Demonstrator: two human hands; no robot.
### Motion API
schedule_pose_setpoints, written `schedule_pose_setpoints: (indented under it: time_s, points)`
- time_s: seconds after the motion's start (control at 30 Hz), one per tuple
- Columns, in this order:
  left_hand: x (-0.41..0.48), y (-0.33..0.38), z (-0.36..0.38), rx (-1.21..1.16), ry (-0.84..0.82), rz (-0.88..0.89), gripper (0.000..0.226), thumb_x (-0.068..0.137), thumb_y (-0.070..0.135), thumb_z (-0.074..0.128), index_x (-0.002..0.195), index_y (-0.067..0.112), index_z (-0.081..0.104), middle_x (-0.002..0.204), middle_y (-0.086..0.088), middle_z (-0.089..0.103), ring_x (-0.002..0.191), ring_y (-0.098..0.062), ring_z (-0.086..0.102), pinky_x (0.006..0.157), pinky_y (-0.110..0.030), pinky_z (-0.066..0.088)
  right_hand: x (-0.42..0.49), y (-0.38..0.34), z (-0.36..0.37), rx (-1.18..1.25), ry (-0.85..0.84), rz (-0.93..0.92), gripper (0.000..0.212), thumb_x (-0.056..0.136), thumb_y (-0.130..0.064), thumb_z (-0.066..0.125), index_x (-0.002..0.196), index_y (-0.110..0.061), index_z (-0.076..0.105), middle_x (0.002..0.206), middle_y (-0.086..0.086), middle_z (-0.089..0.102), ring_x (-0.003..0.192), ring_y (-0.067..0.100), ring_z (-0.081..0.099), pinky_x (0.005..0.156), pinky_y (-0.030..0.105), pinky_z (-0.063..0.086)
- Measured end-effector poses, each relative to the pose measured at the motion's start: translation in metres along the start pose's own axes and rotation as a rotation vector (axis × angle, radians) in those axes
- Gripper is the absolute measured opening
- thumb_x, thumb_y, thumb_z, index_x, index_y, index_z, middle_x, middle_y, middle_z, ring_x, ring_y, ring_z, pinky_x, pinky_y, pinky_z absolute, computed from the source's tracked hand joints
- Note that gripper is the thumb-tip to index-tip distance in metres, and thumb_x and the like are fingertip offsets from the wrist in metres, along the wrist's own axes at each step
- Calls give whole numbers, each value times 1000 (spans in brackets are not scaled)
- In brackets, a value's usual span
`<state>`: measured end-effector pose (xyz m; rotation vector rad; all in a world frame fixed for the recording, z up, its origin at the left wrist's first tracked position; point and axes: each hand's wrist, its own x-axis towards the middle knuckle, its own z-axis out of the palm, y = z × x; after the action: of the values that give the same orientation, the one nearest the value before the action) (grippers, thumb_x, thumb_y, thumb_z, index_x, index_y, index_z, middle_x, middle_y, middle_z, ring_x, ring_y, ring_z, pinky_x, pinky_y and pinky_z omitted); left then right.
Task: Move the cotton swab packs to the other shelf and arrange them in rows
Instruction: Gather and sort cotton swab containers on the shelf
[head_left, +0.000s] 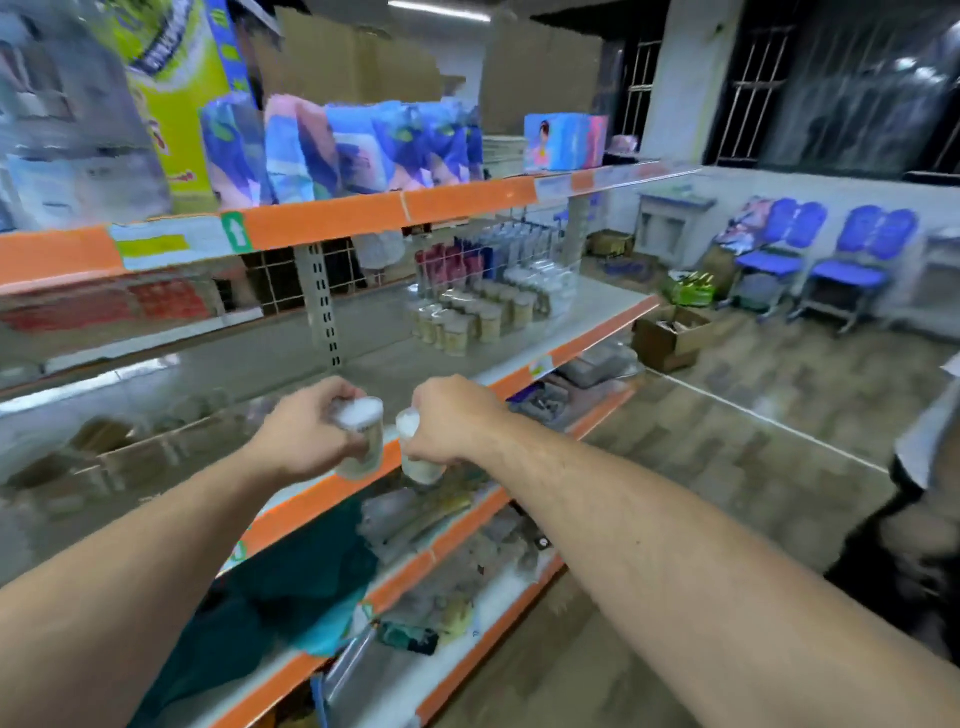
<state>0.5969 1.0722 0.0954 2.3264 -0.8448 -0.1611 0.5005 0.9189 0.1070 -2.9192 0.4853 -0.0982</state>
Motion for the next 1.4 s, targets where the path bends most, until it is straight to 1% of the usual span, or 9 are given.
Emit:
schedule_pose_setpoints:
  time_s: [0.1,0.27,0.37,0.5,0.7,0.83,1.07,1.23,1.4]
  points:
    - [35,57,44,-20,-36,65,43,67,16,79,104,30,62,97,3,64,83,-16,57,61,-21,41,-7,74,-19,-13,7,75,22,77,-37,64,85,-17,61,78,2,59,71,27,58,53,29,45]
    - [81,138,112,-56,-106,148,43,67,15,80,104,29,61,98,2,64,76,-12,57,55,-16,41,-22,182,-53,14,21,218,19,79,-31,64,90,-16,64,81,3,63,76,24,63,65,30,53]
    - [103,173,140,-43,-163,189,46,66,17,80,104,31,58,101,1,64,78,-14,60,54,-14,42,-25,228,-65,6,35,269,27,77,-29,66,101,-17,67,95,1,67,89,23,65,66,28,50]
    - [137,207,166,-71,-194,223,45,70,14,77,105,31,56,101,3,61,76,-10,59,53,-17,40,-10,273,-70,15,61,296,34,74,-31,67,106,-21,67,99,-3,68,86,20,63,60,25,45]
    - [193,222,200,-76,-240,237,41,71,11,75,105,27,59,95,4,61,70,-8,57,47,-14,41,32,317,-66,17,33,328,37,76,-34,69,110,-23,66,99,-3,67,82,19,59,68,27,52]
    - [245,221,214,-86,-236,232,41,69,13,76,102,31,59,95,7,62,79,-16,60,61,-23,48,77,340,-68,14,37,335,36,74,-33,70,108,-23,66,103,-2,67,91,21,64,71,28,53]
    - [343,221,219,-56,-210,246,39,70,19,77,104,26,59,100,2,60,86,-19,57,64,-26,42,170,367,-84,-17,25,303,40,71,-37,67,107,-21,63,113,-2,63,100,23,60,83,34,54]
    - [387,212,215,-90,-192,201,36,74,11,74,103,25,57,101,2,58,80,-13,54,57,-22,40,227,374,-83,-15,-7,220,46,78,-37,68,120,-19,61,119,0,62,103,23,60,82,33,54]
    - [406,199,205,-80,-104,83,33,75,18,73,104,27,60,99,9,59,89,-14,57,70,-28,49,281,375,-77,-12,-36,78,48,78,-34,68,123,-20,62,113,2,65,95,22,63,82,35,56]
